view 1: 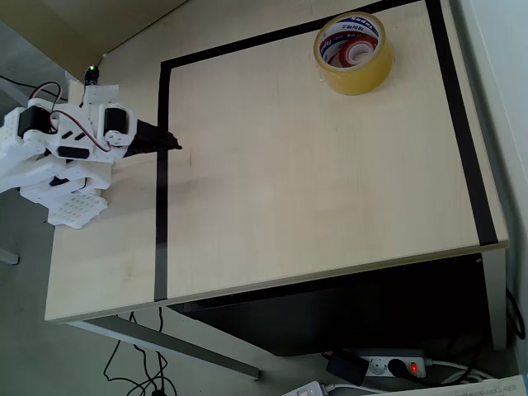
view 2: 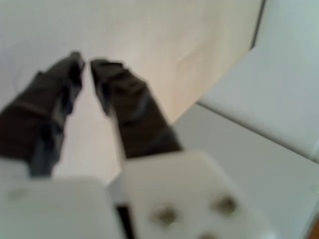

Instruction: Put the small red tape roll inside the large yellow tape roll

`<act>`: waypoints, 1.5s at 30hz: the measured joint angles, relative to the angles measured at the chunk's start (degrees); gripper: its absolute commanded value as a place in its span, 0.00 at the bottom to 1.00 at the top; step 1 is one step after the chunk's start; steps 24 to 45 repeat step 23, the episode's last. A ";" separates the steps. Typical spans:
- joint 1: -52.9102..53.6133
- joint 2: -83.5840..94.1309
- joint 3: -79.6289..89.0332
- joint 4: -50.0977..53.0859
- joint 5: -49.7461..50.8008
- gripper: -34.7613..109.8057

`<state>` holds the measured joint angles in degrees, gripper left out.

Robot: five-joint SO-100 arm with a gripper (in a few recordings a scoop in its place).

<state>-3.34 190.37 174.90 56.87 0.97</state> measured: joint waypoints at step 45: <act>1.93 0.97 4.13 4.39 -0.18 0.24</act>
